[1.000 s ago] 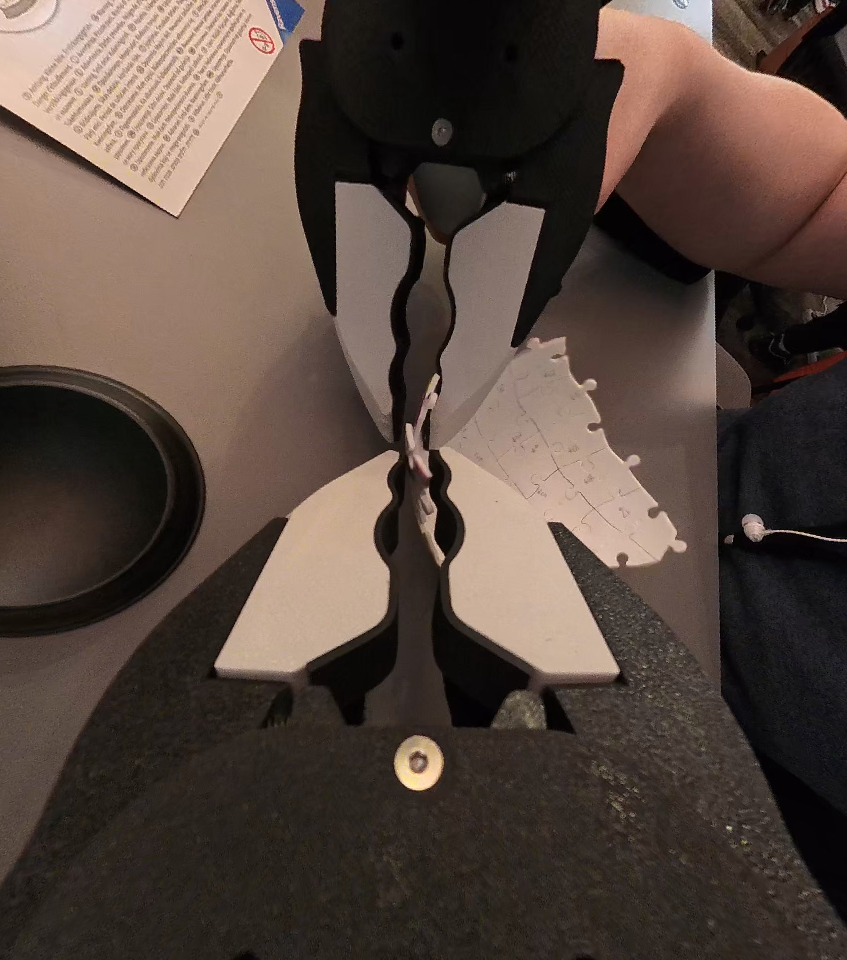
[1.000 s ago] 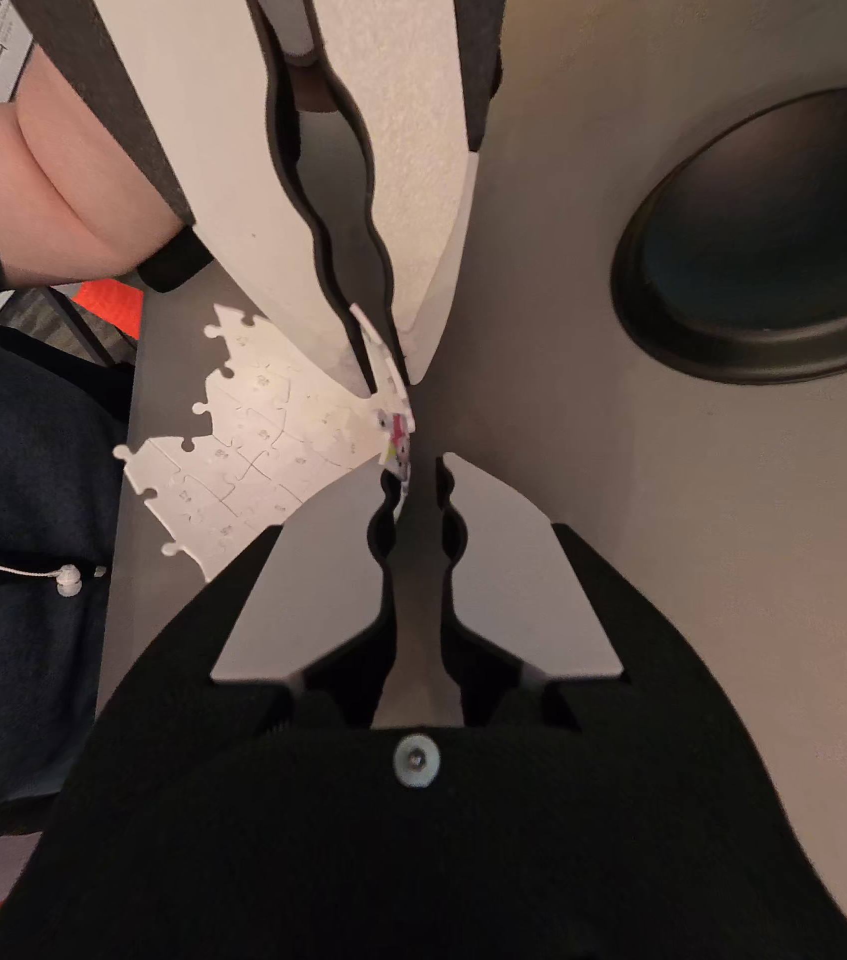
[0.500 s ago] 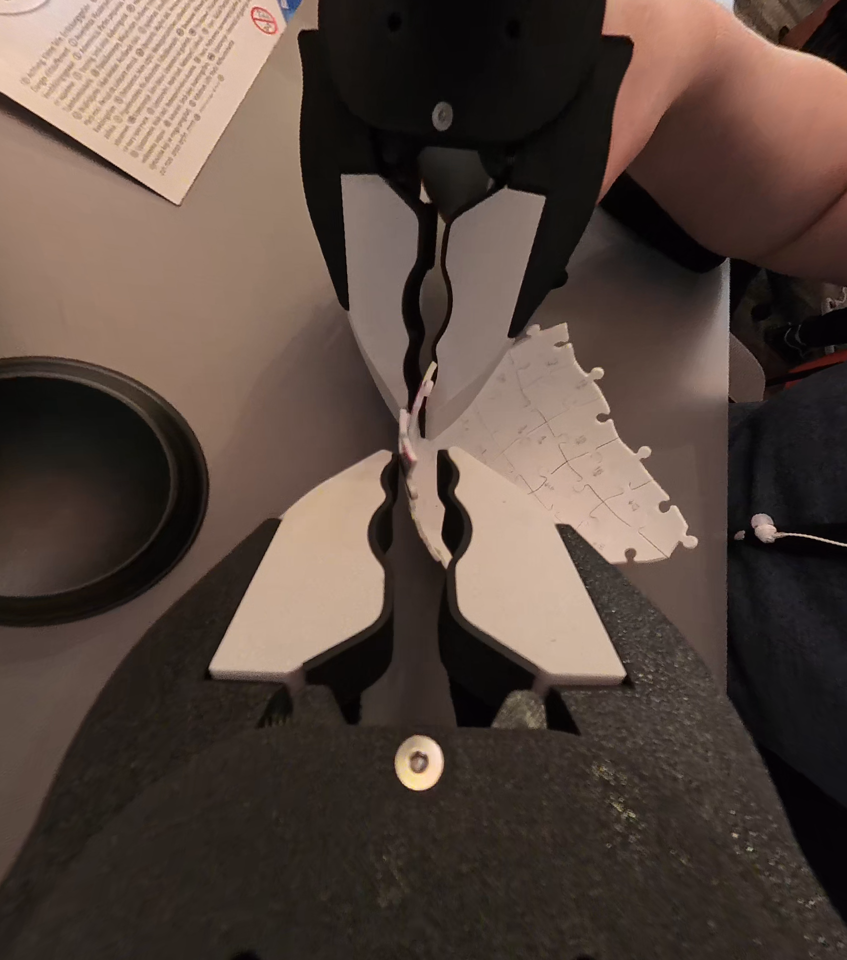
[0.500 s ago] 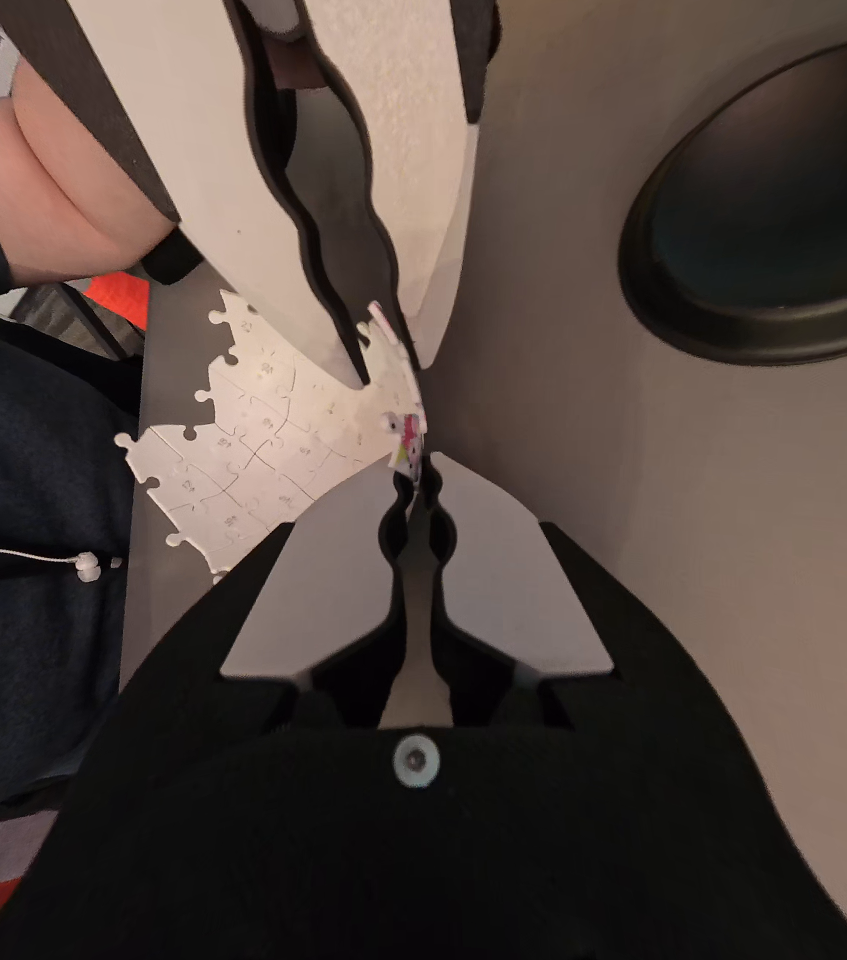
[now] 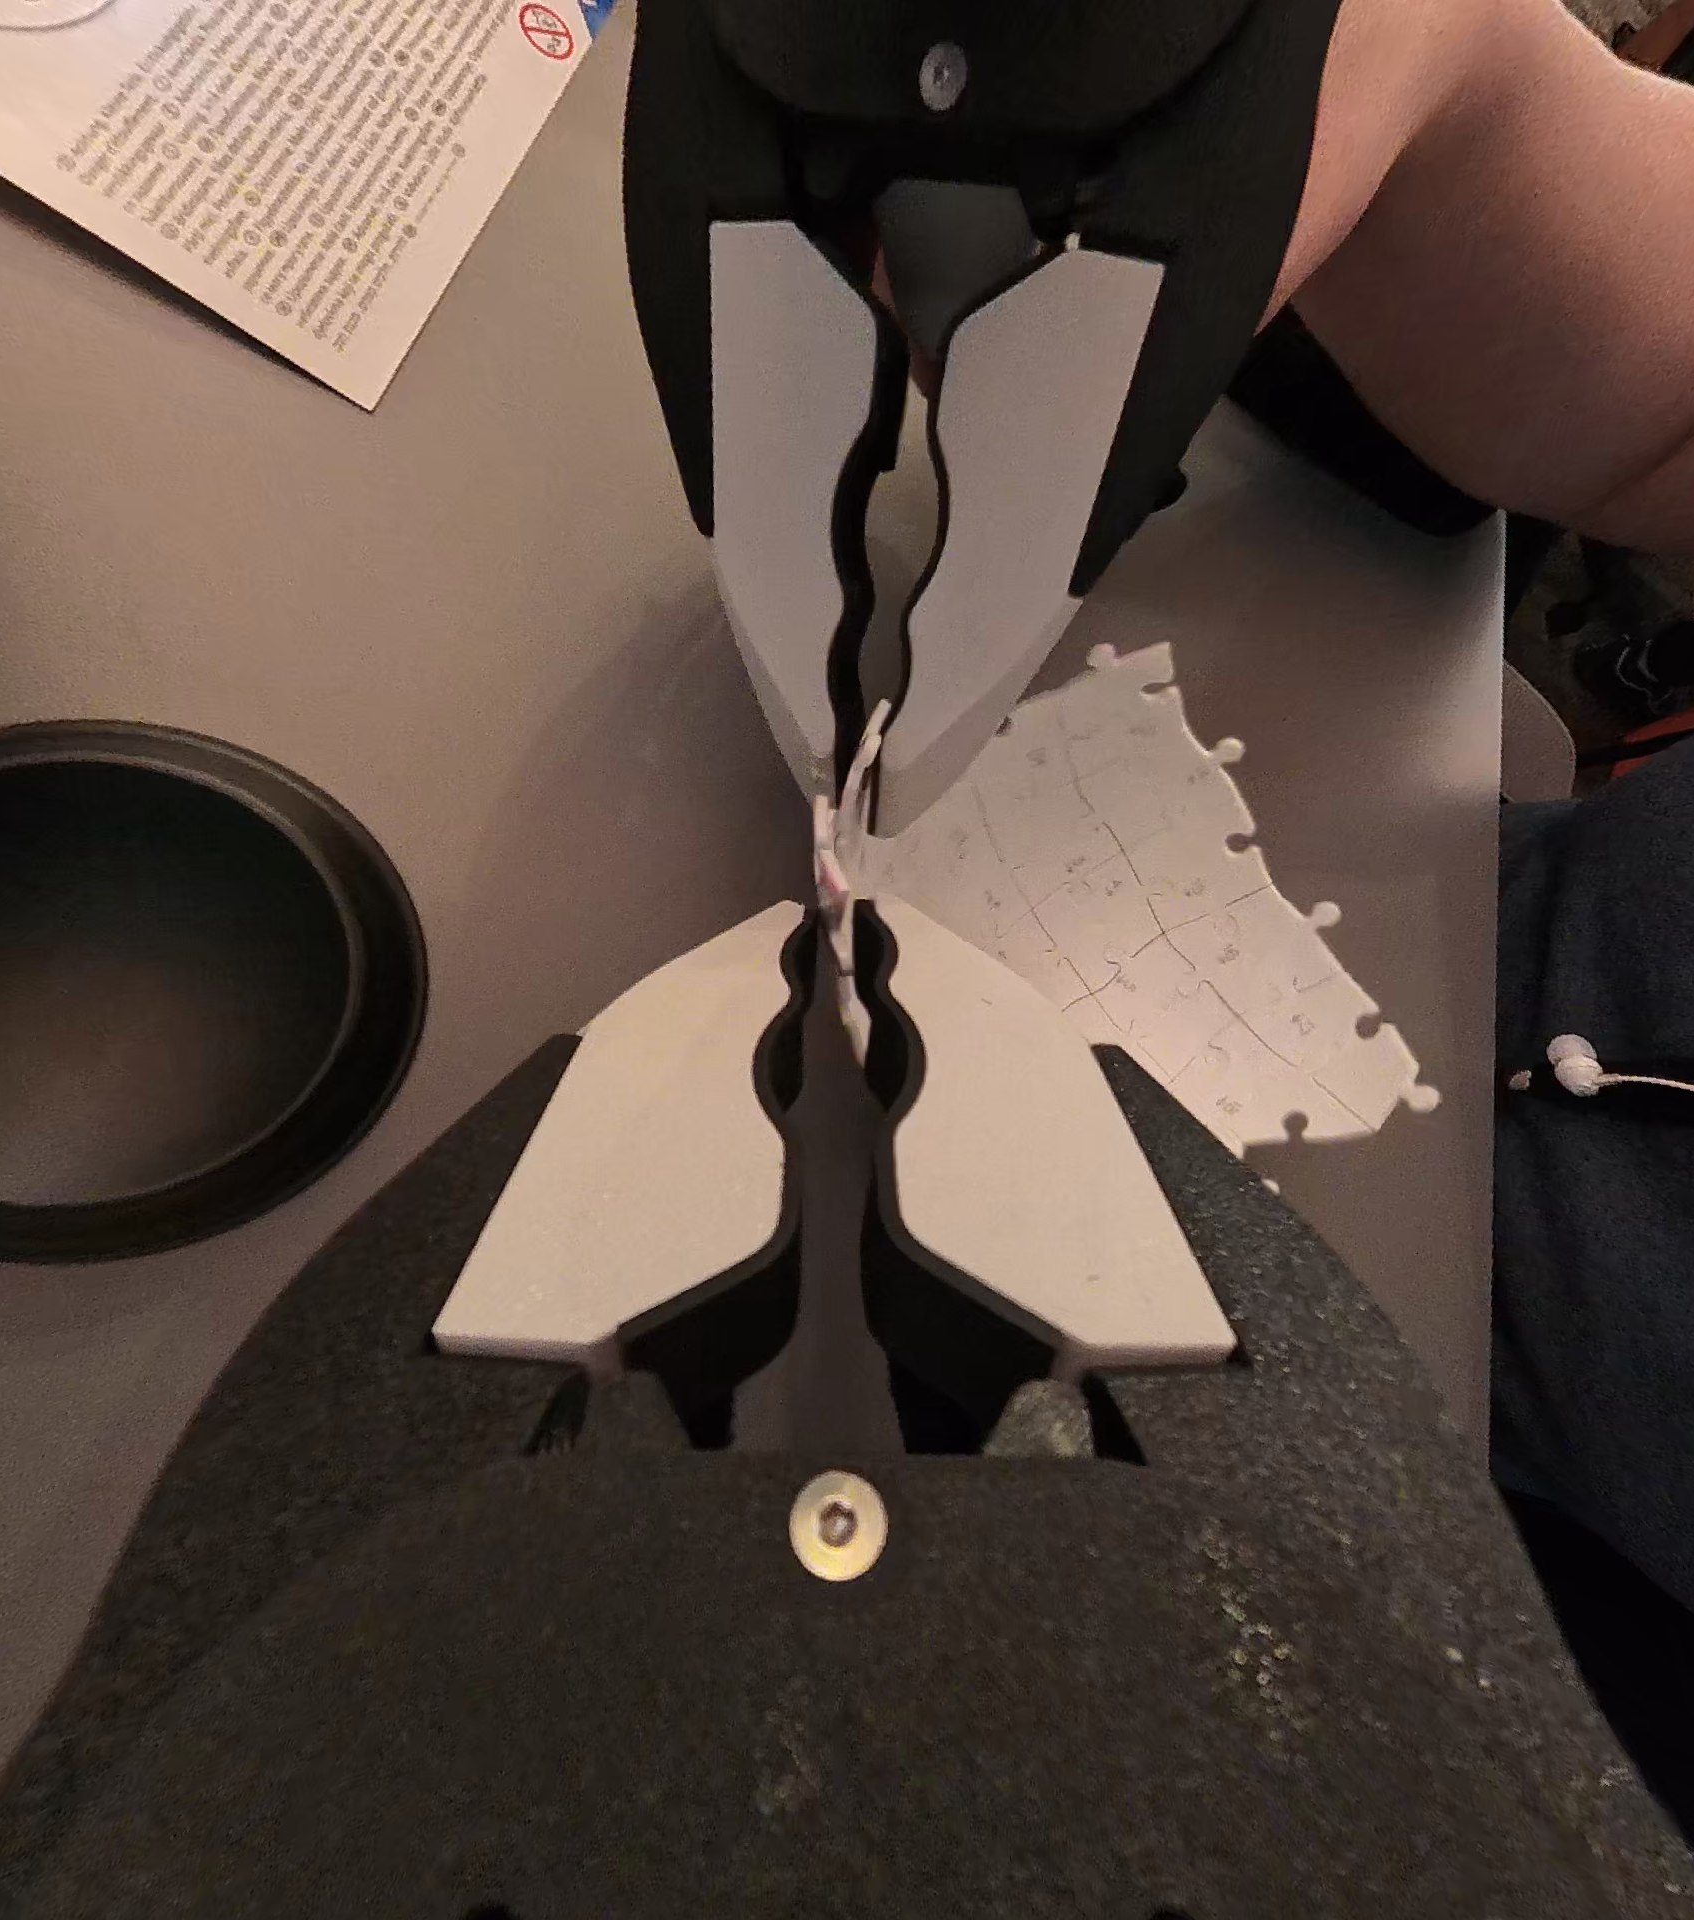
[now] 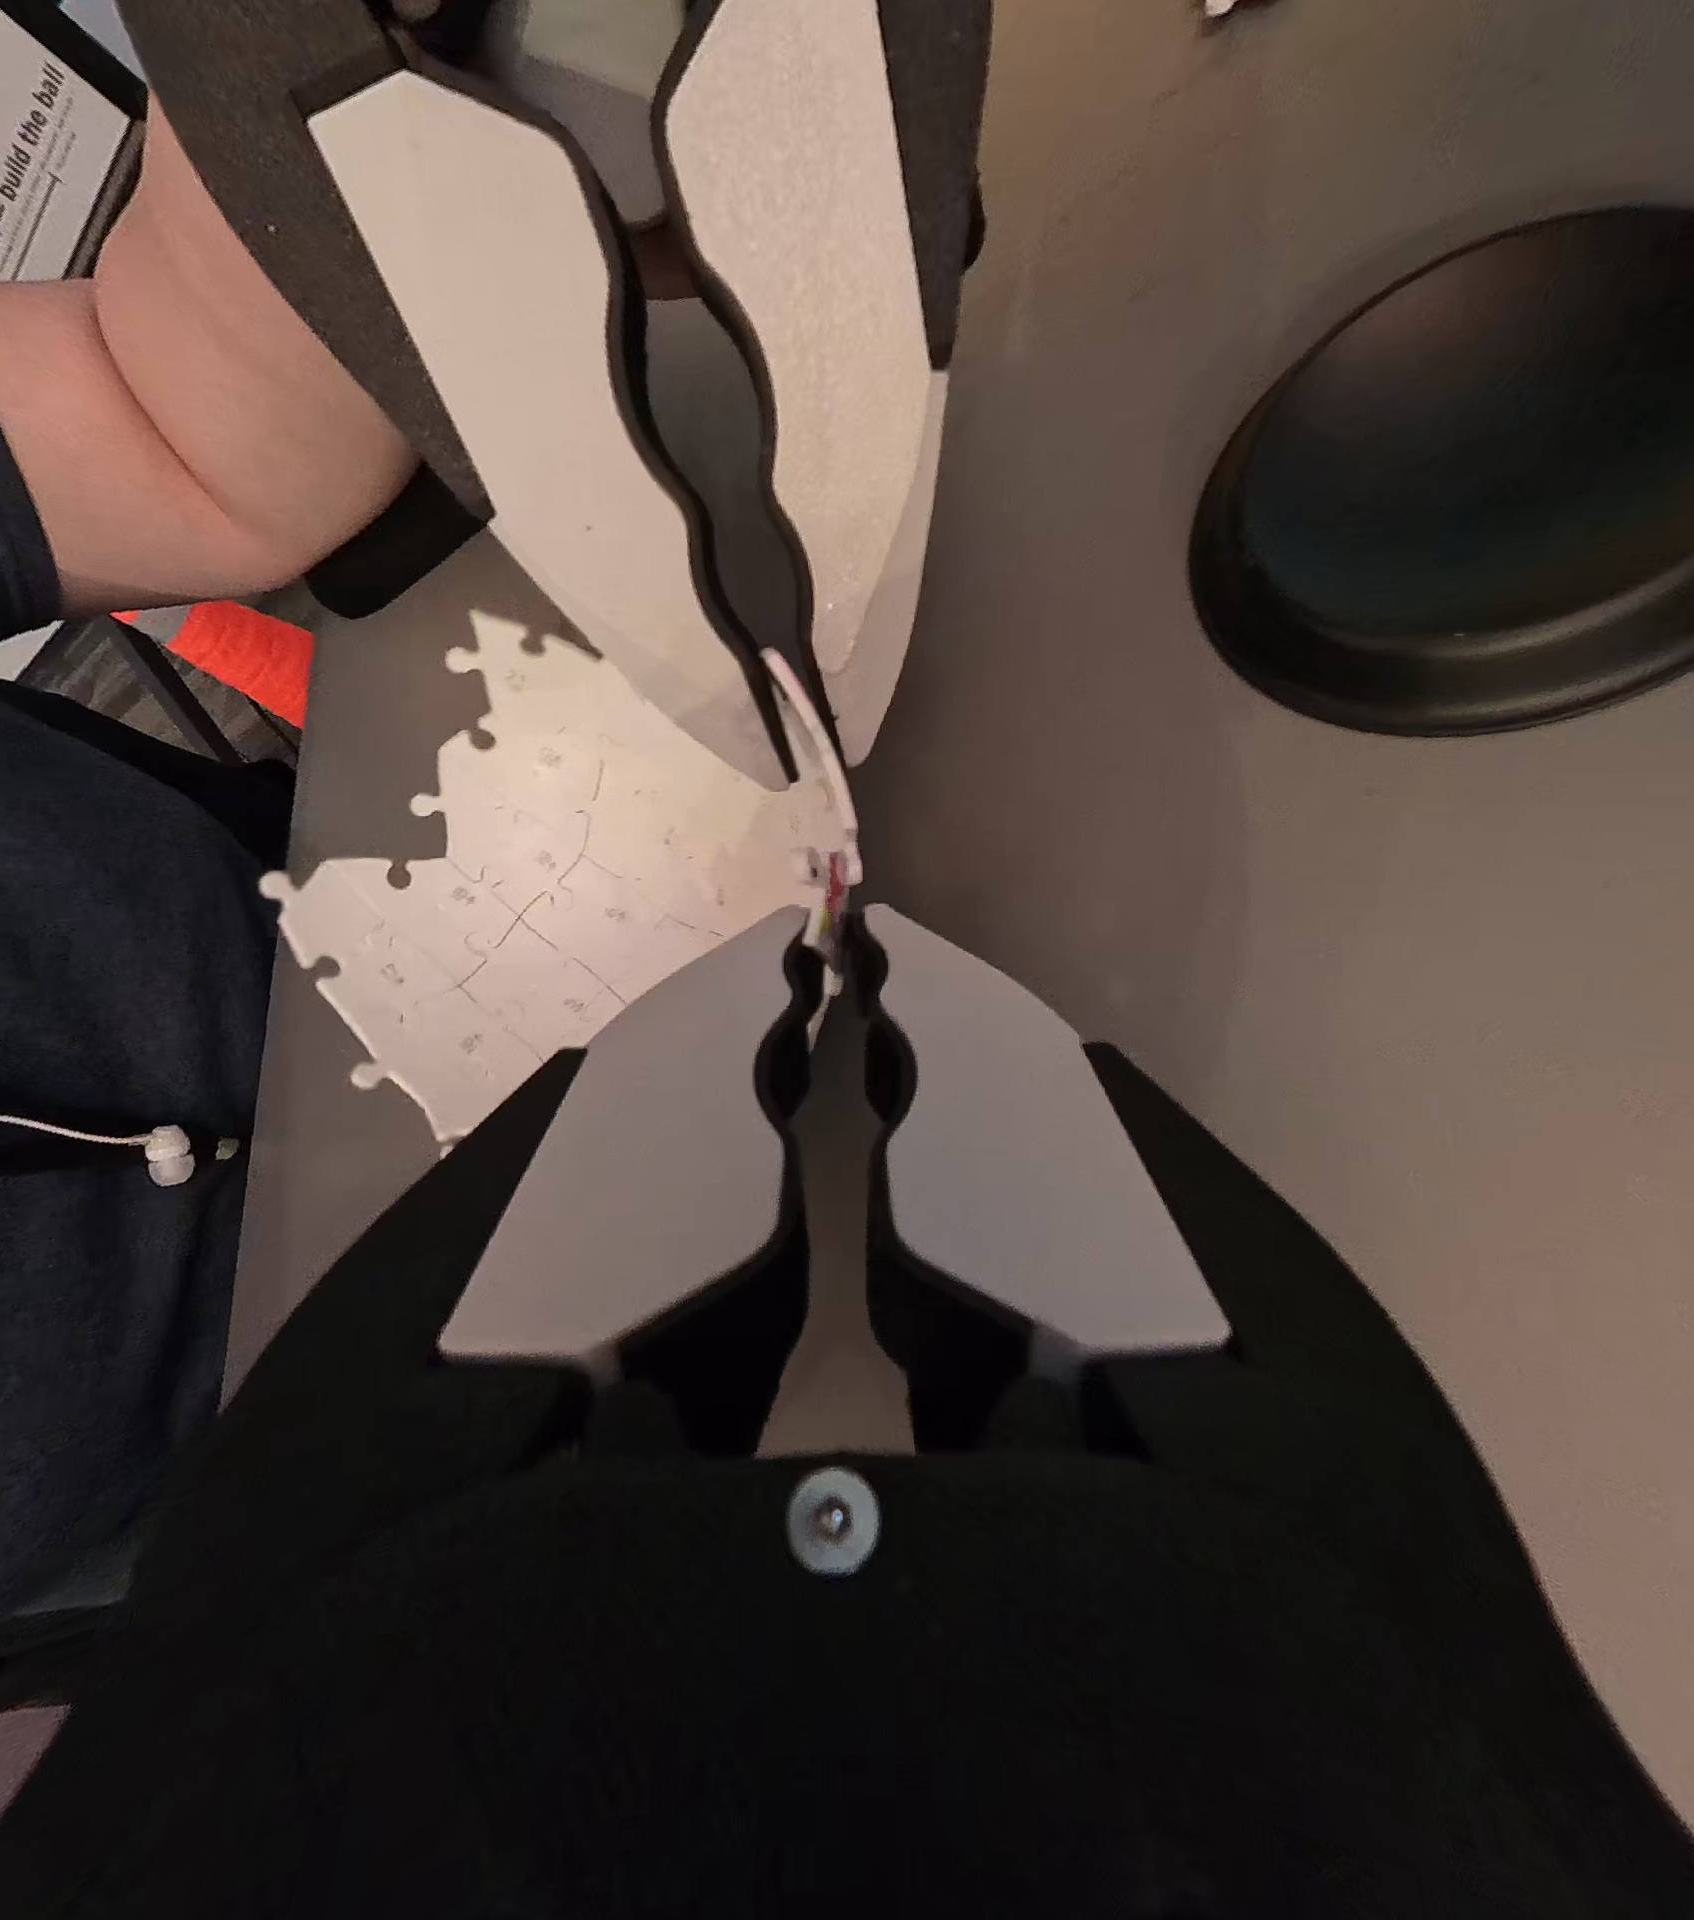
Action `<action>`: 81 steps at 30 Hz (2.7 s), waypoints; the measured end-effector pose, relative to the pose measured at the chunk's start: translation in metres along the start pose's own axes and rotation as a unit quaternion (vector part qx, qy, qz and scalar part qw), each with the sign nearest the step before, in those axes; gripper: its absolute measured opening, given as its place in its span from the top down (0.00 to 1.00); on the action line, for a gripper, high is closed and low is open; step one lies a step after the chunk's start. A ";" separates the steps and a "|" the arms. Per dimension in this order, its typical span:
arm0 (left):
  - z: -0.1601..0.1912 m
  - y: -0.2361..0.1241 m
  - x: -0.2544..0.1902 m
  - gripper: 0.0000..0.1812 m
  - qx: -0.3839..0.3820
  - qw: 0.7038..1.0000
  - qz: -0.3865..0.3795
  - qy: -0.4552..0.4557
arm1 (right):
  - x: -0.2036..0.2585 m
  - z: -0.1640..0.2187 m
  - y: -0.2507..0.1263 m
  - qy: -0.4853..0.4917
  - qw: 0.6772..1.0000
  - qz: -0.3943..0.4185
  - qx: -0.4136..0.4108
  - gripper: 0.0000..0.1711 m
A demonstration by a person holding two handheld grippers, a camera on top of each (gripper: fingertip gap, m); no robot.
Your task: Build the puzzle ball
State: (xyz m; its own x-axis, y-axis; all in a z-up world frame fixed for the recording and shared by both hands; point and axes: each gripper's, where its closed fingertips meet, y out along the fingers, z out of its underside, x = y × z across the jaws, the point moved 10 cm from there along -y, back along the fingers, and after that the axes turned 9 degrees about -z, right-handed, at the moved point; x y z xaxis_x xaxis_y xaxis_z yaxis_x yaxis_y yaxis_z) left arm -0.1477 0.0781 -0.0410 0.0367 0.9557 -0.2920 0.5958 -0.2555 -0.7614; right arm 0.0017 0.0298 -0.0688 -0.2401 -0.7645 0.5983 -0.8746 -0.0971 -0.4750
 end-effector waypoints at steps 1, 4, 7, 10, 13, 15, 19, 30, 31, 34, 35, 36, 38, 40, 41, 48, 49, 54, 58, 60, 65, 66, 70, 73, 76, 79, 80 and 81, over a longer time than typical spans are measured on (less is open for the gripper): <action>0.000 0.001 0.000 0.97 0.000 1.000 -0.002 0.003 | 0.000 0.000 0.000 -0.001 1.000 0.002 0.000 0.97; -0.001 0.003 -0.002 0.97 0.004 1.000 -0.018 0.022 | 0.000 0.001 0.000 0.000 1.000 0.008 0.005 0.98; -0.001 0.005 -0.005 0.97 0.008 0.998 -0.029 0.047 | 0.000 0.002 0.000 0.008 1.000 0.008 0.008 0.98; 0.000 0.007 -0.007 0.97 0.010 0.998 -0.031 0.059 | 0.001 0.003 0.001 0.010 1.000 0.011 0.013 0.98; 0.000 0.008 -0.007 0.98 0.010 0.997 -0.035 0.067 | 0.002 0.003 0.002 0.013 1.000 0.018 0.016 0.98; 0.001 0.008 -0.009 0.98 0.012 0.996 -0.041 0.078 | 0.002 0.003 0.002 0.019 0.999 0.020 0.016 0.98; 0.002 0.010 -0.012 0.97 0.013 0.993 -0.052 0.105 | 0.002 0.005 0.004 0.027 0.999 0.020 0.016 0.98; 0.004 0.013 -0.009 0.98 0.014 0.996 -0.025 0.078 | 0.009 0.001 0.004 -0.033 0.999 0.039 0.010 0.96; 0.004 0.013 -0.010 0.98 0.015 0.996 -0.026 0.080 | 0.009 0.001 0.004 -0.033 0.999 0.039 0.015 0.96; 0.003 0.013 -0.010 0.98 0.014 0.996 -0.025 0.080 | 0.007 0.003 0.006 -0.022 0.999 0.027 0.017 0.96; 0.003 0.013 -0.010 0.98 0.014 0.996 -0.025 0.081 | 0.006 0.003 0.006 -0.019 0.999 0.026 0.017 0.97; 0.003 0.014 -0.011 0.98 0.014 0.996 -0.024 0.081 | 0.006 0.003 0.006 -0.018 0.999 0.025 0.018 0.97; 0.003 0.013 -0.011 0.98 0.012 0.996 -0.022 0.081 | 0.007 0.002 0.006 -0.015 0.999 0.025 0.021 0.97; 0.002 0.013 -0.011 0.98 0.007 0.997 -0.018 0.079 | 0.008 0.001 0.004 -0.016 0.999 0.030 0.026 0.98; 0.002 0.013 -0.011 0.98 0.007 0.997 -0.020 0.079 | 0.009 0.001 0.004 -0.014 0.999 0.033 0.027 0.98; 0.003 0.015 -0.009 0.98 0.015 0.998 -0.014 0.066 | 0.007 0.002 0.006 -0.004 0.999 0.029 0.026 0.98; 0.003 0.015 -0.009 0.98 0.013 0.998 -0.008 0.061 | 0.008 0.002 0.005 0.002 0.999 0.022 0.023 0.93; 0.004 0.015 -0.007 0.98 0.019 0.998 -0.007 0.053 | 0.009 0.007 -0.010 -0.006 1.000 0.021 0.000 0.89; 0.004 0.015 -0.006 0.91 0.028 0.998 -0.015 0.048 | 0.009 0.011 -0.008 -0.005 1.000 0.015 0.001 0.89; 0.006 0.014 -0.004 0.88 0.035 0.998 -0.021 0.047 | 0.008 0.011 -0.005 -0.010 1.000 0.026 0.012 0.89; 0.009 0.011 -0.005 0.91 0.050 0.998 -0.010 0.044 | 0.008 0.012 -0.001 -0.006 1.000 0.021 0.021 0.89; 0.009 0.012 -0.005 0.92 0.052 0.998 -0.007 0.044 | 0.009 0.010 -0.001 -0.008 1.000 0.021 0.019 0.89; 0.008 0.013 -0.006 0.98 0.053 0.997 -0.003 0.047 | 0.013 0.000 0.000 -0.025 0.999 0.027 0.020 0.87; 0.007 0.012 -0.007 0.98 0.047 0.998 0.005 0.042 | 0.013 -0.009 0.002 -0.032 0.998 0.032 0.032 0.88; 0.007 0.013 -0.007 0.98 0.050 0.998 0.000 0.045 | 0.013 -0.013 0.006 -0.039 0.997 0.038 0.061 0.93; 0.005 0.013 -0.007 0.98 0.044 0.998 0.006 0.040 | 0.012 -0.015 0.010 -0.037 0.995 0.043 0.077 0.94; 0.005 0.013 -0.007 0.98 0.045 0.998 0.006 0.038 | 0.012 -0.015 0.011 -0.035 0.995 0.047 0.081 0.95; 0.005 0.014 -0.007 0.98 0.047 0.998 0.004 0.037 | 0.012 -0.015 0.012 -0.034 0.994 0.050 0.085 0.97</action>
State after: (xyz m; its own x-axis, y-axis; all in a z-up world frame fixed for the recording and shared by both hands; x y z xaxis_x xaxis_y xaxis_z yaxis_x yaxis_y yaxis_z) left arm -0.1435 0.0673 -0.0523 0.1026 0.9608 -0.2577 0.5181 -0.2727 -0.8107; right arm -0.0182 0.0288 -0.0575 -0.2892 -0.8162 0.5001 -0.7618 -0.1201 -0.6365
